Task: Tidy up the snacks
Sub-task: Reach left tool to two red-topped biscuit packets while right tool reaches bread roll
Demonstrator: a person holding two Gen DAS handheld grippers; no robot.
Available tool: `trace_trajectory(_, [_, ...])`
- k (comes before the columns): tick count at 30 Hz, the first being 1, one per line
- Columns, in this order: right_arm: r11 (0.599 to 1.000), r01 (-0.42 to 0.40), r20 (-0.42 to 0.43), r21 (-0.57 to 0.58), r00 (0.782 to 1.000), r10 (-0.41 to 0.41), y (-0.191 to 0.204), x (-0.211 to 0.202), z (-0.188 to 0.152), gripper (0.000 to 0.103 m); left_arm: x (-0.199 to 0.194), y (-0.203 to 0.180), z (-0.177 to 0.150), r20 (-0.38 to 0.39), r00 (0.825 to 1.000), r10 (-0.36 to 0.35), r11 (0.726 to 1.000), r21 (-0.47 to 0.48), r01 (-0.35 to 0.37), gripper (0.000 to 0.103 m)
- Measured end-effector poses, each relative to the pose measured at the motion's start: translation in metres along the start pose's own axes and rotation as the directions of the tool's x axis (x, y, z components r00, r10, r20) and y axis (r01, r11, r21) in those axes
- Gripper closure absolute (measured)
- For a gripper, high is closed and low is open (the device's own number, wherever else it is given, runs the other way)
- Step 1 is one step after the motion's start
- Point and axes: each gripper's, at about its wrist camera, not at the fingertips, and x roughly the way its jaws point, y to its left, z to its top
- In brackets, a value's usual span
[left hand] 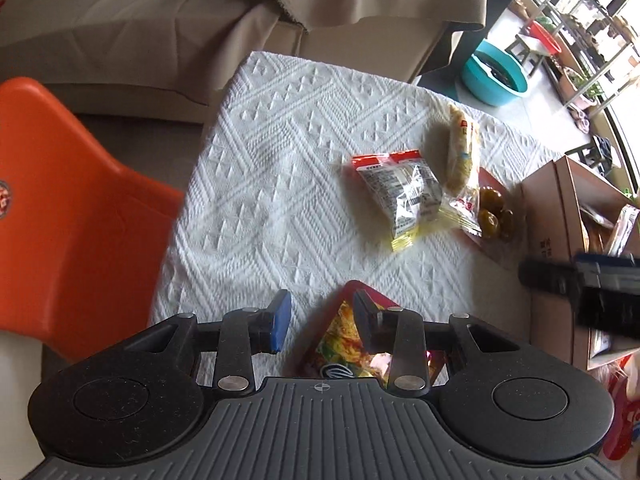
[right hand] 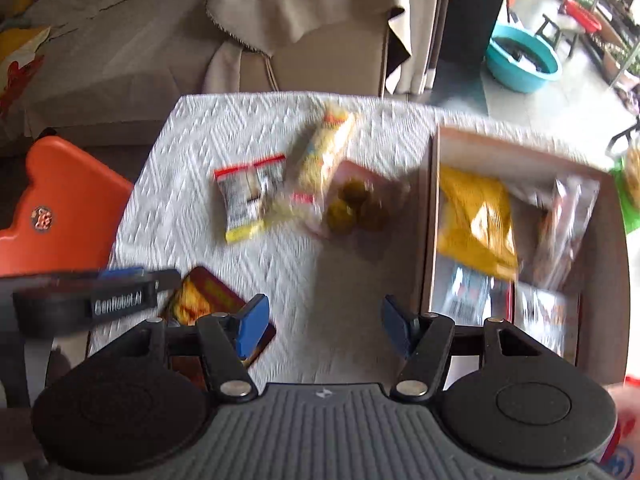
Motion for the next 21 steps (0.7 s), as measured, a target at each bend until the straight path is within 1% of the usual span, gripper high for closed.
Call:
trace_trajectory(2, [0.999,0.023,0.026,-0.029,0.999,-0.023,0.006,0.015,0.030,0.038,0.001,0.007,-0.001,-0.007,1.000,-0.020,1.000,-0.001,0.020,0.064])
trace_trajectory(6, [1.000,0.001,0.026,0.001,1.000,-0.001,0.010,0.051,0.078,0.036,0.004,0.020,-0.003,-0.028,0.998,-0.053,0.998,-0.021,0.053,0.065])
trace_trajectory(9, [0.998,0.070,0.019,-0.011,0.997,-0.069,0.016,0.082,0.095,0.036,0.003,0.029,-0.006,-0.034,0.998,-0.061,0.998,-0.033,0.059,0.065])
trace_trajectory(10, [0.996,0.087,0.022,-0.021,0.996,-0.087,0.019,0.091,0.096,0.036,0.003,0.031,-0.007,-0.037,0.997,-0.062,0.997,-0.037,0.061,0.065])
trace_trajectory(12, [0.996,0.084,0.005,-0.016,0.996,-0.084,0.020,0.104,0.095,0.037,0.002,0.036,-0.008,-0.043,0.997,-0.061,0.997,-0.043,0.059,0.065])
trace_trajectory(13, [0.998,0.060,-0.016,0.006,0.998,-0.060,0.019,0.108,0.093,0.045,0.002,0.037,-0.009,-0.045,0.997,-0.060,0.997,-0.044,0.058,0.065])
trace_trajectory(14, [0.999,0.036,-0.017,0.028,0.999,-0.035,0.017,0.107,0.090,0.055,0.002,0.039,-0.009,-0.049,0.997,-0.060,0.997,-0.047,0.058,0.065])
trace_trajectory(15, [0.999,0.009,-0.026,0.033,1.000,-0.008,0.018,0.104,0.087,0.062,0.003,0.041,-0.008,-0.054,0.997,-0.063,0.997,-0.052,0.060,0.065])
trace_trajectory(17, [1.000,-0.017,-0.046,0.012,0.999,0.017,0.022,0.096,0.076,0.070,0.005,0.042,-0.007,-0.062,0.996,-0.071,0.996,-0.063,0.067,0.065])
trace_trajectory(19, [0.999,-0.039,-0.063,-0.008,0.997,0.038,0.024,0.086,0.060,0.073,0.006,0.041,-0.005,-0.064,0.995,-0.079,0.995,-0.066,0.075,0.065])
trace_trajectory(21, [0.997,-0.071,-0.095,0.000,0.993,0.071,0.023,0.079,0.042,0.074,0.007,0.036,-0.003,-0.062,0.994,-0.088,0.995,-0.057,0.085,0.064])
